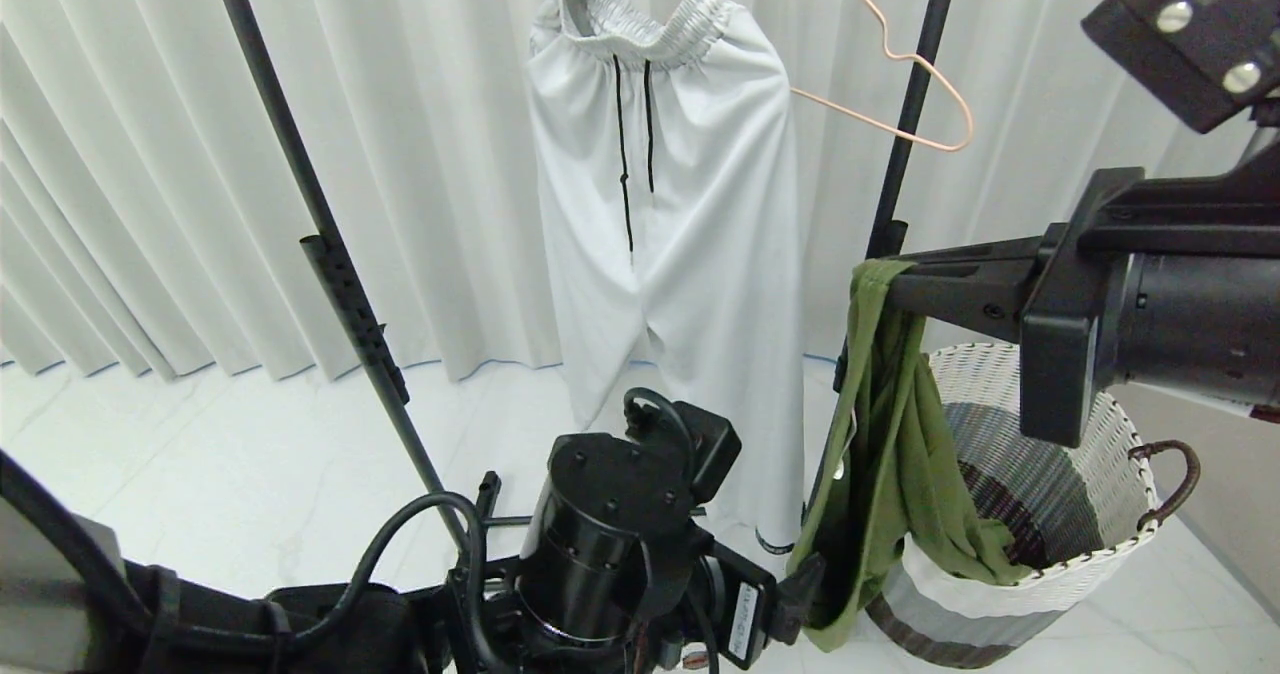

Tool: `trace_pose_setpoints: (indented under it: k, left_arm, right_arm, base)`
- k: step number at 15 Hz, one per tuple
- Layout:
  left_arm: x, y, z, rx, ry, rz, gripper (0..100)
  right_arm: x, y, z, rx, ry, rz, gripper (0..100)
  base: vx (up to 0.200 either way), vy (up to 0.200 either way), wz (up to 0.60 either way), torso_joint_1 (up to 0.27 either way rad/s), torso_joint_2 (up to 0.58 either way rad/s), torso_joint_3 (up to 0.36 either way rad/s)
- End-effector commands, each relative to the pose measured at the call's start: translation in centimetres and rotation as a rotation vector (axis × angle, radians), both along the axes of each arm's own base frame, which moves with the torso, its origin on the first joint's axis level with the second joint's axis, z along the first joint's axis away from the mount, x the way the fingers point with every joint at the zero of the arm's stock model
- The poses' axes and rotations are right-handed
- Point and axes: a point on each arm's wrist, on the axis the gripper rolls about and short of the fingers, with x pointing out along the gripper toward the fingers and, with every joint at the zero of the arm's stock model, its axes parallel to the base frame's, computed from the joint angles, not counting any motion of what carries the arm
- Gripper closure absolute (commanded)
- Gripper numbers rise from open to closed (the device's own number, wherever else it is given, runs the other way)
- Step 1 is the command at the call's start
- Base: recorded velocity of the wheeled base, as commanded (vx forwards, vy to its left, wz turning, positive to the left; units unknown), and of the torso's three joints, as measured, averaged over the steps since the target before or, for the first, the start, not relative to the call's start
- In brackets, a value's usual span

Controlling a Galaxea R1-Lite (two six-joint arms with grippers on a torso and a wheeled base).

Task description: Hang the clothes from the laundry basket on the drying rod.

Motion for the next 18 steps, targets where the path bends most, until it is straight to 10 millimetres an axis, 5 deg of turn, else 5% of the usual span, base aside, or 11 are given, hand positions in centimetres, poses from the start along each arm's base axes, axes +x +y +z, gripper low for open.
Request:
trace_pose_setpoints:
  k: [1, 3, 4, 9, 13, 15, 18]
  left_arm:
    - [-0.3, 0.4, -1.4, 0.046, 0.03, 0.002, 0]
    - [-0.5, 0.6, -1.6, 0.052, 0.036, 0.001, 0]
    - [-0.5, 0.7, -1.6, 0.052, 0.036, 0.001, 100]
    - [-2.1, 1.1, -0.4, 0.044, -0.034, 0.057, 100]
    - [-3.2, 6.3, 6.4, 0.011, -0.14, 0.129, 100]
    - [-3.4, 10.3, 12.1, 0.023, -0.163, 0.227, 100]
    - [-3.1, 12.7, 19.3, -0.038, -0.22, 0.324, 100]
  right_arm:
    - [-0.1, -0.1, 0.0, 0.0, 0.001, 0.0, 100]
    - [-0.1, -0.1, 0.0, 0.0, 0.0, -0.002, 100]
    - [-0.1, -0.1, 0.0, 0.0, 0.0, -0.002, 100]
    - [0.1, -0.5, -0.7, -0.017, 0.011, -0.023, 100]
    - [1.4, -1.2, -0.5, 0.005, -0.003, -0.089, 100]
    - [2.0, -1.0, -0.2, 0.039, -0.026, -0.103, 100]
    - [2.7, -1.2, 1.0, 0.104, -0.076, -0.133, 100]
  base:
    - [0.0, 0.0, 0.0, 0.0, 0.0, 0.0]
    - [0.0, 0.0, 0.0, 0.0, 0.0, 0.0]
    - [0.0, 0.0, 0.0, 0.0, 0.0, 0.0]
    - [0.0, 0.0, 0.0, 0.0, 0.0, 0.0]
    - [0.0, 0.0, 0.0, 0.0, 0.0, 0.0]
    - [0.0, 0.0, 0.0, 0.0, 0.0, 0.0]
    - [0.0, 0.0, 0.0, 0.0, 0.0, 0.0]
